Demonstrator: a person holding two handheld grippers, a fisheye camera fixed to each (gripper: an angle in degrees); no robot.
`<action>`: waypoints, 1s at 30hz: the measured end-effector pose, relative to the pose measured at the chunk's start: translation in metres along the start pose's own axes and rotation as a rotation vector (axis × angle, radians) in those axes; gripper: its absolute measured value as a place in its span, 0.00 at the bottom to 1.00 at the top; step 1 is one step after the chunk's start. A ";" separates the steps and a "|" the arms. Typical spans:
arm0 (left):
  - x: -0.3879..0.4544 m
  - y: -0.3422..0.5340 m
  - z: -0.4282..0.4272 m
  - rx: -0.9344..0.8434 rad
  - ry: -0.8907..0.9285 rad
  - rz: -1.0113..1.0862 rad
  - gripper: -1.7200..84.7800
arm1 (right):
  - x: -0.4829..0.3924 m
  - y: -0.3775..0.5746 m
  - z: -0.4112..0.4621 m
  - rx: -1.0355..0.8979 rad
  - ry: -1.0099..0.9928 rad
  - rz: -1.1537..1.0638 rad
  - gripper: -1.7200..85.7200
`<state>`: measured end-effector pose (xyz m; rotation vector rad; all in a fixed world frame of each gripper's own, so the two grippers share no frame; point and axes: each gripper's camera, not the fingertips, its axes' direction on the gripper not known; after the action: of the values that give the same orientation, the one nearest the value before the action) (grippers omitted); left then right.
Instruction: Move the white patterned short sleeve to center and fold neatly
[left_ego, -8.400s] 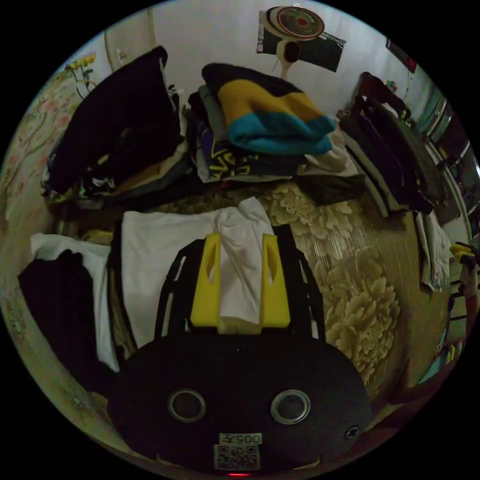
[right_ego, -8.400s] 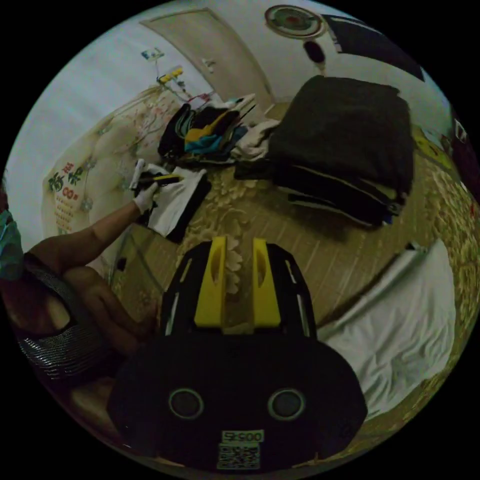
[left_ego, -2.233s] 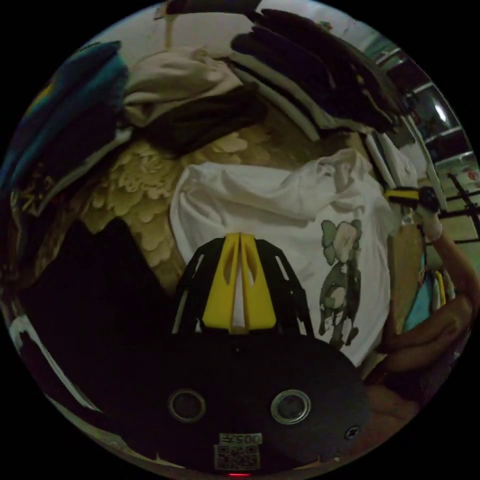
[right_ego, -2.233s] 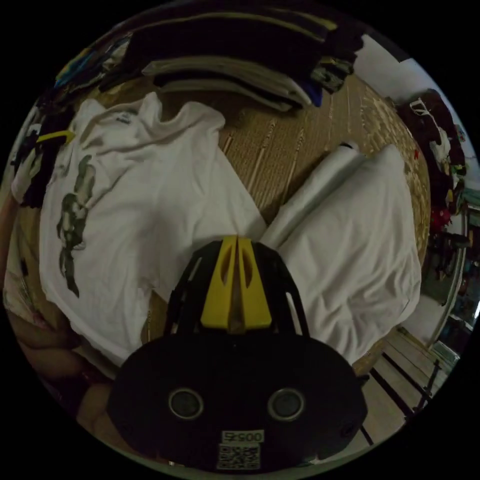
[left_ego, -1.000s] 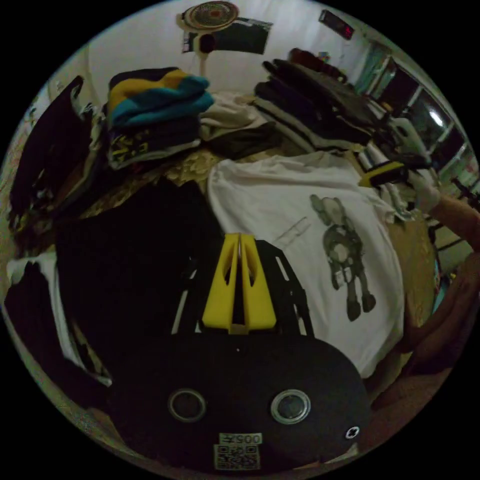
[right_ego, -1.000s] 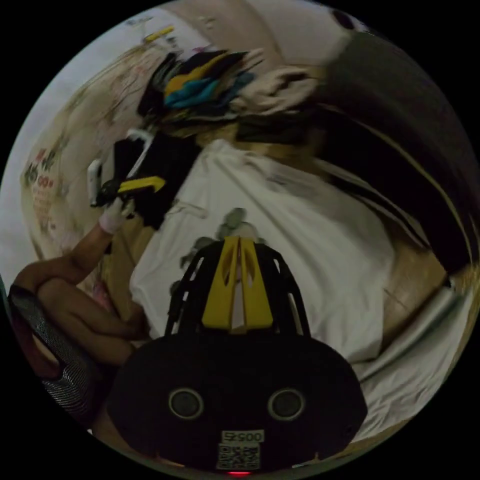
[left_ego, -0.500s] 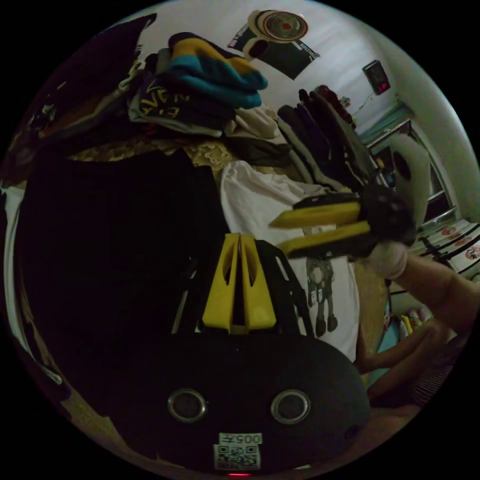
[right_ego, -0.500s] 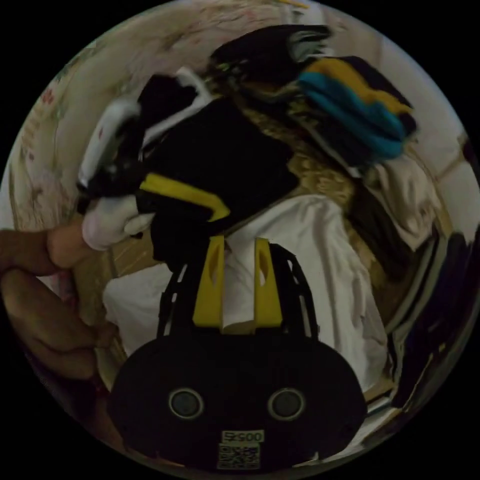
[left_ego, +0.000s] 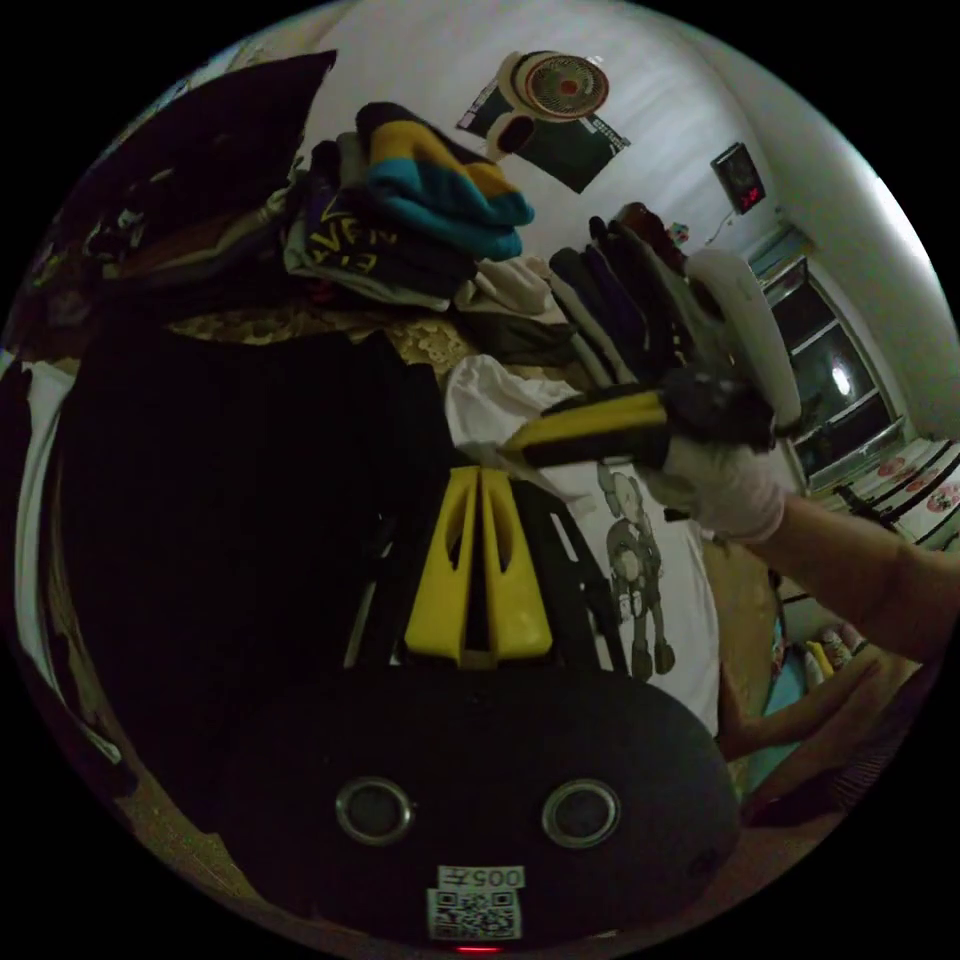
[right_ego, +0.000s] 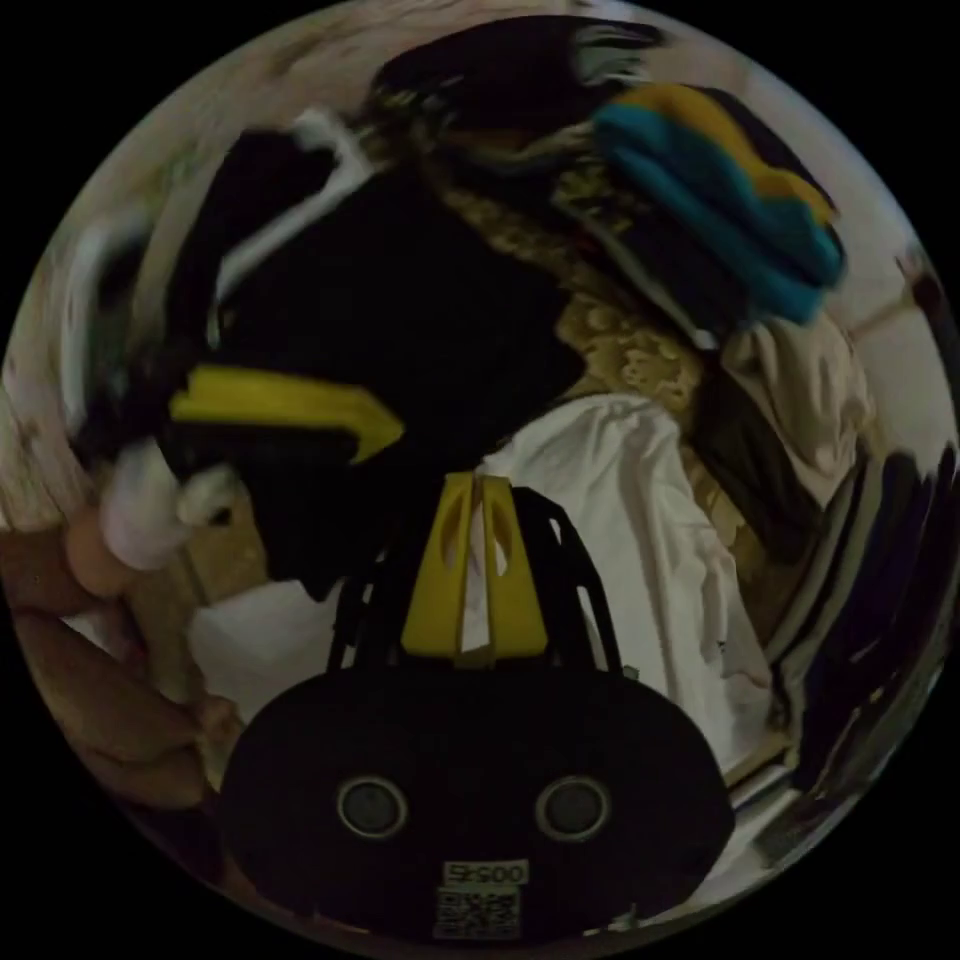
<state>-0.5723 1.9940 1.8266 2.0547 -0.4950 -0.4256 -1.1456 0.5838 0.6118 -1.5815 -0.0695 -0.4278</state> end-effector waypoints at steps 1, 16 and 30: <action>0.010 0.002 -0.002 0.022 -0.018 0.041 0.03 | 0.012 -0.004 -0.011 0.034 -0.057 0.065 0.01; 0.133 -0.022 0.094 -0.157 -0.196 0.423 0.23 | 0.078 -0.018 -0.058 0.177 -0.274 0.389 0.01; 0.100 -0.051 0.059 -0.137 -0.174 0.292 0.06 | 0.132 0.024 -0.097 0.371 -0.381 0.502 0.01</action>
<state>-0.5061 1.9253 1.7435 1.7883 -0.8350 -0.4503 -1.0382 0.4586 0.6298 -1.2367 -0.0374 0.2701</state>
